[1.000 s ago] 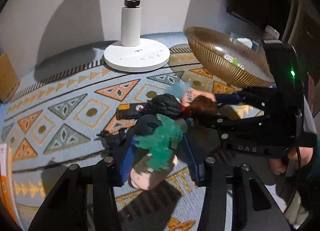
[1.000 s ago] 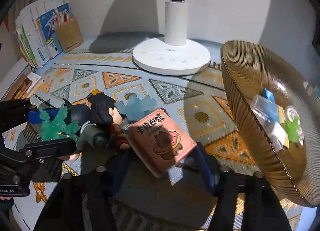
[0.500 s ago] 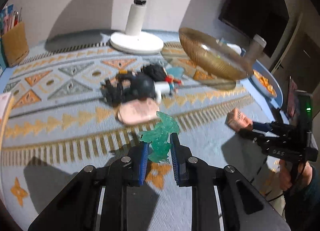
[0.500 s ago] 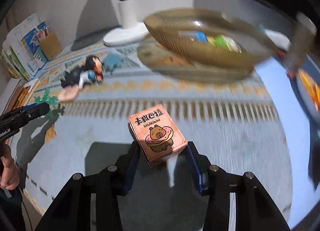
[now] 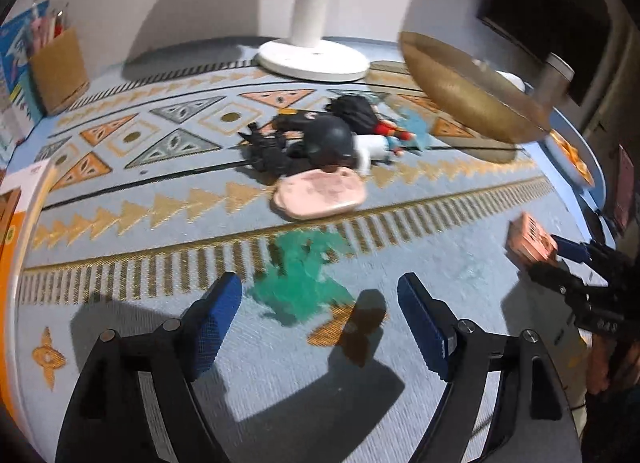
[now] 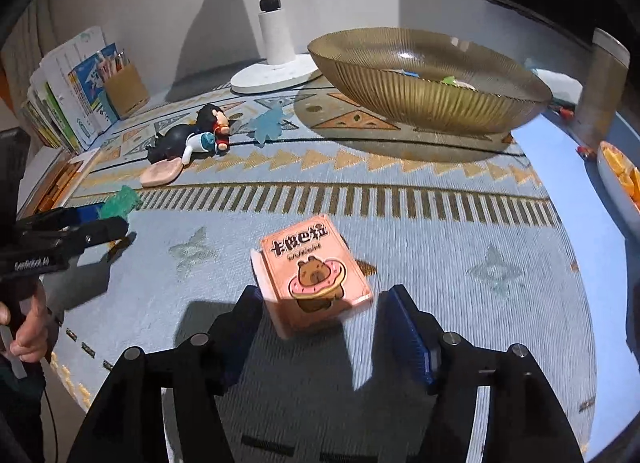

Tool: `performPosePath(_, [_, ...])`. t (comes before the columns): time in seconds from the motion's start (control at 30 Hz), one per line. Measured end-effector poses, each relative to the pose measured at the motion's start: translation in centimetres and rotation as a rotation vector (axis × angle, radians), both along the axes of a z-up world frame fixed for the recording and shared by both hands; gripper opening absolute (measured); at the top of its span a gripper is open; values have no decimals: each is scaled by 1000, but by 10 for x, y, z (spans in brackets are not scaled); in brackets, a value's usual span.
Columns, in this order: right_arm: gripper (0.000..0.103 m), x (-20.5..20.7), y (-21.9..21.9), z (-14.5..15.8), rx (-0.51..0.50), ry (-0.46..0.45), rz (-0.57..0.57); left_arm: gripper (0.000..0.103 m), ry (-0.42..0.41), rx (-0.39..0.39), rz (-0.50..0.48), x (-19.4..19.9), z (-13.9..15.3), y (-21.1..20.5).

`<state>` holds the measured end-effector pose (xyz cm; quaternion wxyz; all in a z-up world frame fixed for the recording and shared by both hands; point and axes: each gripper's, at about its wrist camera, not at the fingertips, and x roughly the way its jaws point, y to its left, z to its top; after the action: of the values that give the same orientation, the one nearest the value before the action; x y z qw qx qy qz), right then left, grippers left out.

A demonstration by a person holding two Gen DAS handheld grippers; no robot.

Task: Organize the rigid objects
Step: 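Grasp the green figure with left tool while right tool grasps pink capybara box, then carry the green figure and pink box over the amber bowl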

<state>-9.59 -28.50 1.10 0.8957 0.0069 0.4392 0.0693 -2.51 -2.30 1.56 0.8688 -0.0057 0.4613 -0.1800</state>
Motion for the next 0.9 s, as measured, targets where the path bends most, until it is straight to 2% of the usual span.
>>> performPosePath(0.07, [67,3,8,-2,-53,-17,5,74,-4,-9,2,2,1,0])
performPosePath(0.13, [64,5,13,-3,-79,-34,17,44,-19,17,5,2,1,-3])
performPosePath(0.17, [52,5,14,-2,-59,-40,24,44,-27,37,2,3,1,-6])
performPosePath(0.23, [48,4,17,-2,-74,-55,32,37,-41,50,-18,-1,5,-10])
performPosePath(0.3, [46,0,16,-2,-47,-63,45,20,-56,33,-33,-6,12,-13])
performPosePath(0.33, [45,-1,15,-1,-19,-62,51,20,-68,16,-42,-8,18,-15])
performPosePath(0.43, [44,-5,-1,12,162,-72,69,20,-115,-46,-88,-10,42,-24])
performPosePath(0.5, [44,-6,-12,28,209,-105,44,20,-143,-56,-116,-8,55,-31])
performPosePath(0.63, [44,-10,-41,77,177,-232,-38,20,-186,-149,-153,0,89,-39])
performPosePath(0.77, [44,-9,-66,131,62,-365,-150,20,-323,-290,-187,4,137,-42])
performPosePath(0.83, [44,5,-77,150,-2,-392,-208,20,-364,-348,-205,13,157,-49])
performPosePath(0.9, [44,26,-85,155,-25,-370,-240,20,-370,-351,-208,27,165,-65])
